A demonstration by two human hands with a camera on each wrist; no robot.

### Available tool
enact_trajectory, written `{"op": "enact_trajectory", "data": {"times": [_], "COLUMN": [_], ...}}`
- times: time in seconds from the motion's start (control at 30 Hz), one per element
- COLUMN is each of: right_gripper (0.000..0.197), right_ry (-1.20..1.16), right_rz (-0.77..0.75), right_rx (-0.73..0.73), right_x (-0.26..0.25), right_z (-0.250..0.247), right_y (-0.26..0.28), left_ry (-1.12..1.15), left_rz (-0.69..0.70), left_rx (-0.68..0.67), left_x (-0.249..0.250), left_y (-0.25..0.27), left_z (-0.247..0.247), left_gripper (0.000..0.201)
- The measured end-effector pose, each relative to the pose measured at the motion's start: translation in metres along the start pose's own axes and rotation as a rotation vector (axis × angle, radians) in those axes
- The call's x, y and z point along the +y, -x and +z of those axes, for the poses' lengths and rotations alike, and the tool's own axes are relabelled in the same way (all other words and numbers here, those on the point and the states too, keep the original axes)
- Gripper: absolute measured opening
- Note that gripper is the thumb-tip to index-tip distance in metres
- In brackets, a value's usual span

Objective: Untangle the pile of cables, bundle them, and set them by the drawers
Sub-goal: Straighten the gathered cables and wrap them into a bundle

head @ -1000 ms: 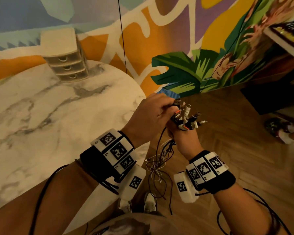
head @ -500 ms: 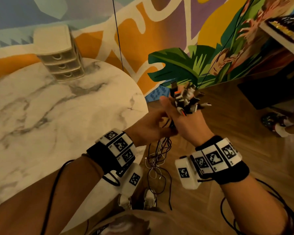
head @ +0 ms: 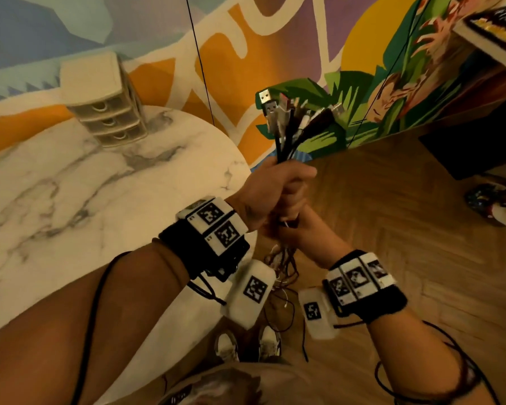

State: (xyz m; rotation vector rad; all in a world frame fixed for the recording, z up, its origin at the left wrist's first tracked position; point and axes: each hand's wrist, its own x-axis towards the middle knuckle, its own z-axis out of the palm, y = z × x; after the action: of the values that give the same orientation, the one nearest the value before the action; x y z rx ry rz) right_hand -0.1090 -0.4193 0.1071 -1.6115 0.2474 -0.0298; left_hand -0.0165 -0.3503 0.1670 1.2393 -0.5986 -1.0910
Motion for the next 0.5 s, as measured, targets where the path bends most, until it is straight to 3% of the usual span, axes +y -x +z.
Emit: {"op": "enact_trajectory", "data": {"times": [0.07,0.13,0.23,0.3,0.37,0.5], "right_gripper": [0.035,0.026,0.033,0.033,0.035,0.036], "right_ry": [0.11,0.209,0.32,0.382,0.423,0.43], "right_rz": [0.019,0.074,0.333,0.509,0.628,0.764], "right_rx": [0.099,0.164,0.206,0.241,0.286,0.347], "right_x": [0.022,0.049,0.104,0.139,0.166,0.185], "right_z": [0.009,0.004,-0.02,-0.038,-0.053,-0.075], "right_y": [-0.01,-0.018,-0.005,0.014,0.029,0.04], "left_ry": [-0.206,-0.607,-1.088,-1.383,-1.678,-1.877], "left_rz": [0.012,0.081,0.229,0.316,0.295,0.285], "left_rx": [0.03,0.068,0.096,-0.001,-0.083,-0.08], "left_x": [0.003,0.011,0.04,0.059,0.071,0.079], "left_y": [0.0,0.0,0.003,0.005,0.006,0.005], "left_z": [0.003,0.002,-0.012,-0.022,-0.025,-0.019], "left_gripper": [0.055,0.048,0.032,0.032,0.043,0.05]}}
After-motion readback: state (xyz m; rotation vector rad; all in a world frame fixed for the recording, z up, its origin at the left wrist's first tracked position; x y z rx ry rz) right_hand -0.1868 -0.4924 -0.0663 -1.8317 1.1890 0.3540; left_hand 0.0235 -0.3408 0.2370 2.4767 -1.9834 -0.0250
